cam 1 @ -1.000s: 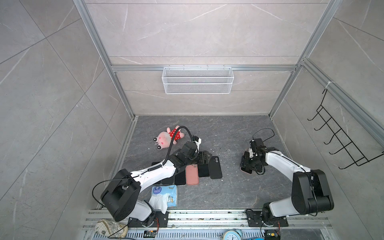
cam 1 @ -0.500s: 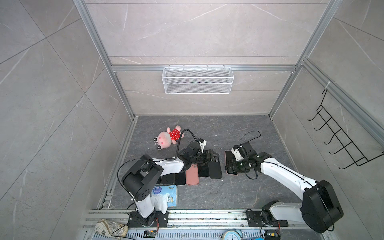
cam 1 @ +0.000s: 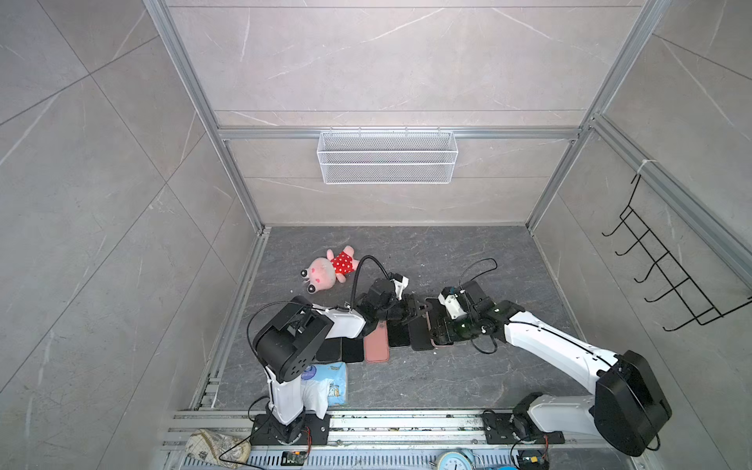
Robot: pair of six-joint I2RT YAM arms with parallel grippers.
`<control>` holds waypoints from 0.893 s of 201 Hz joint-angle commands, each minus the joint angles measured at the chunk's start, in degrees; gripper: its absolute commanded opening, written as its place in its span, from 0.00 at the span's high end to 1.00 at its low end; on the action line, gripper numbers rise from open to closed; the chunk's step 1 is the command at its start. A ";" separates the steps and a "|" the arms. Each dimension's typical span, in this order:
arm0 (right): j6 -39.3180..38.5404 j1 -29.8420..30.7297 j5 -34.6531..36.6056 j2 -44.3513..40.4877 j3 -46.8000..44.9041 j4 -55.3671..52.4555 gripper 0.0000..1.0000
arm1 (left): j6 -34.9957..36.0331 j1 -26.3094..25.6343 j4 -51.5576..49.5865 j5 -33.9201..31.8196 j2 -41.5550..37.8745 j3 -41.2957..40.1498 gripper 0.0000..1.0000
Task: Take the phone out of the phone case
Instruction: Pass the phone.
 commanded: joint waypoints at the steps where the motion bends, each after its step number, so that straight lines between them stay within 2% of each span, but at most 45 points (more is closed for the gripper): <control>1: -1.38 0.94 -1.43 0.14 2.34 2.57 0.89 | -1.24 0.33 4.76 2.45 0.98 2.35 0.57; 28: -1.29 1.35 -1.25 0.93 2.78 2.88 0.89 | -1.38 0.33 4.99 2.53 0.90 1.92 0.80; 66: -0.40 1.30 -1.41 1.25 2.87 4.13 0.88 | -1.90 0.62 5.43 1.89 -0.66 0.54 0.98; 84: 0.77 1.24 -0.93 0.10 2.61 4.79 0.75 | -2.54 1.66 6.65 0.46 -3.04 -1.09 1.00; 91: 1.64 1.29 -0.48 -0.94 2.44 5.11 0.64 | -2.56 2.31 6.68 -0.49 -4.59 -1.93 1.00; 107: 4.24 1.30 -0.33 -5.09 1.39 7.25 0.47 | -2.03 4.26 5.15 -4.24 -9.49 -4.27 1.00; 112: 5.41 1.28 -0.21 -6.86 0.86 8.32 0.39 | -1.95 5.05 4.74 -5.53 -11.22 -5.01 1.00; 131: 11.58 1.28 0.38 -14.73 -2.92 15.78 0.13 | -1.90 7.84 5.20 -9.95 -17.32 -7.54 1.00; 148: 17.65 1.30 1.00 -18.99 -6.13 22.59 0.05 | -1.77 8.67 6.65 -14.58 -22.04 -8.96 1.00; 179: 27.83 1.30 -1.60 -19.96 -9.66 35.21 0.10 | -5.71 8.72 17.38 -21.51 -26.39 -11.59 1.00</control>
